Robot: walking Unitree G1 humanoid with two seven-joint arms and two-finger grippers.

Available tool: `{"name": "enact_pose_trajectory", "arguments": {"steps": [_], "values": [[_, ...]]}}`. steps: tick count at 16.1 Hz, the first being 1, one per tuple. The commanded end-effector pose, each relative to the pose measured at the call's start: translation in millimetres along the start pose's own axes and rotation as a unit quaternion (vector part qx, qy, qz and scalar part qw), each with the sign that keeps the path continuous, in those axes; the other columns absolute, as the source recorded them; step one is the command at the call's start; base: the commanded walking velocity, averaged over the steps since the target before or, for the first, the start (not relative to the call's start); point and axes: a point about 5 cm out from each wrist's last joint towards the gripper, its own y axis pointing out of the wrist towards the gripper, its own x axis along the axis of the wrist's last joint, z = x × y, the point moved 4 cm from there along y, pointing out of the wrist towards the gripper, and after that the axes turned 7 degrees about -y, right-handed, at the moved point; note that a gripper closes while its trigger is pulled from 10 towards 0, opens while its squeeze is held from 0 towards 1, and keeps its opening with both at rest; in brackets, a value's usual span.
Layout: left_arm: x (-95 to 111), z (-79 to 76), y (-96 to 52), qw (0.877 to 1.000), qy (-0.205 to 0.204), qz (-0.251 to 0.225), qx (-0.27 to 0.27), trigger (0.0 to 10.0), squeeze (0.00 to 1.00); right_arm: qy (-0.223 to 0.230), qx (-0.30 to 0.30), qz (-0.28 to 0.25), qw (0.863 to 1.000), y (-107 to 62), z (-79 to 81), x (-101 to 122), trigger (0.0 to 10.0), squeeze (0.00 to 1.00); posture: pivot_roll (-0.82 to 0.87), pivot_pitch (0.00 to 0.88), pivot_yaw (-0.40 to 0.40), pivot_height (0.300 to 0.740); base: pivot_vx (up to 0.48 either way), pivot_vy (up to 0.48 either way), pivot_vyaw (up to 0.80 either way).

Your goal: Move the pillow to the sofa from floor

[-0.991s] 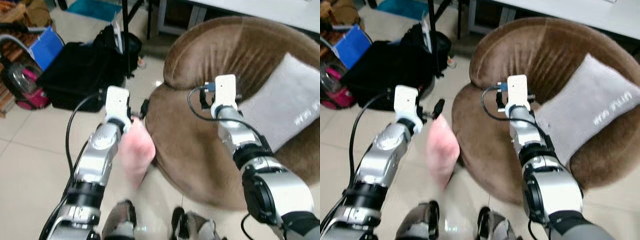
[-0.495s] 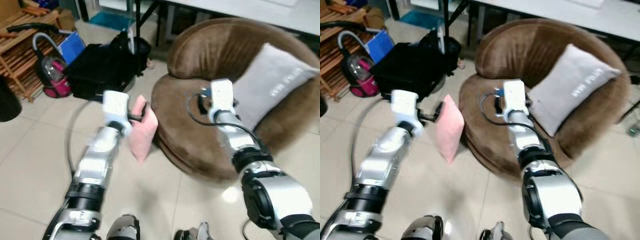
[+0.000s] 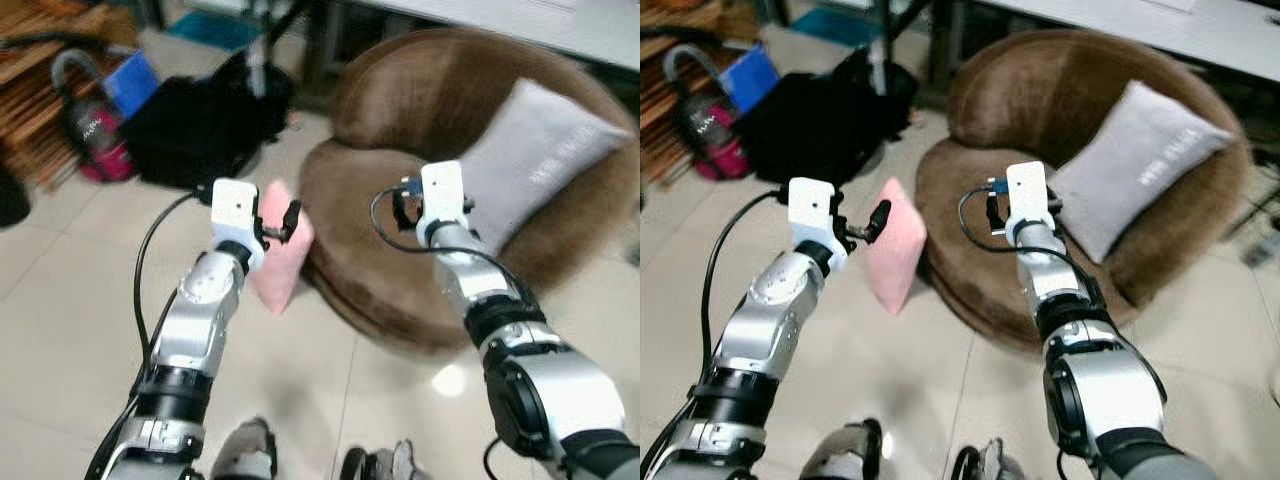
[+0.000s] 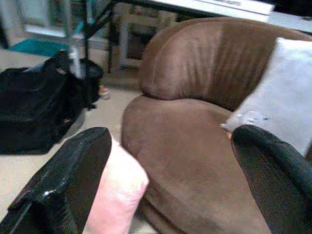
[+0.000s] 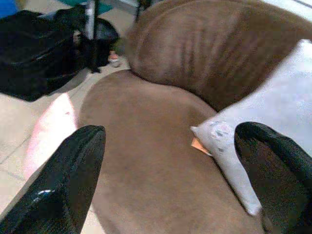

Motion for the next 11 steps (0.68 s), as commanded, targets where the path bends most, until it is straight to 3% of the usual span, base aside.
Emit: {"name": "enact_pose_trajectory", "arguments": {"steps": [1,2,5,9,11], "values": [[2.2,-6.3,1.1,1.0,-0.002,-0.004,-0.012,10.0,0.0,0.001,-0.005,-0.003,1.0,0.6,-4.3,3.1,10.0,0.0,0.2,0.174,-0.094,0.74,0.0,0.0,0.8],[2.4,-6.3,1.6,1.0,-0.004,-0.004,-0.011,10.0,0.0,0.008,-0.01,-0.004,1.0,0.6,-6.0,3.0,10.0,0.0,0.2,0.175,-0.094,0.74,0.0,0.0,0.79],[2.4,-7.4,2.0,1.0,-0.003,-0.004,-0.013,10.0,0.0,0.014,-0.023,-0.011,1.0,0.0,-11.9,3.9,10.0,0.0,0.2,0.173,-0.092,0.74,0.0,0.0,0.0],[2.4,-8.8,2.5,1.0,-0.001,-0.004,-0.018,10.0,0.0,0.035,-0.023,-0.002,0.999,0.4,-12.6,2.3,10.0,0.0,0.2,0.176,-0.093,0.74,0.0,0.0,-0.72],[-0.2,-11.0,2.2,0.999,-0.021,0.002,-0.023,10.0,0.0,0.044,-0.021,-0.002,0.999,0.2,-11.4,2.4,10.0,0.0,0.19,0.178,-0.094,0.74,0.0,0.0,-0.8]]}}
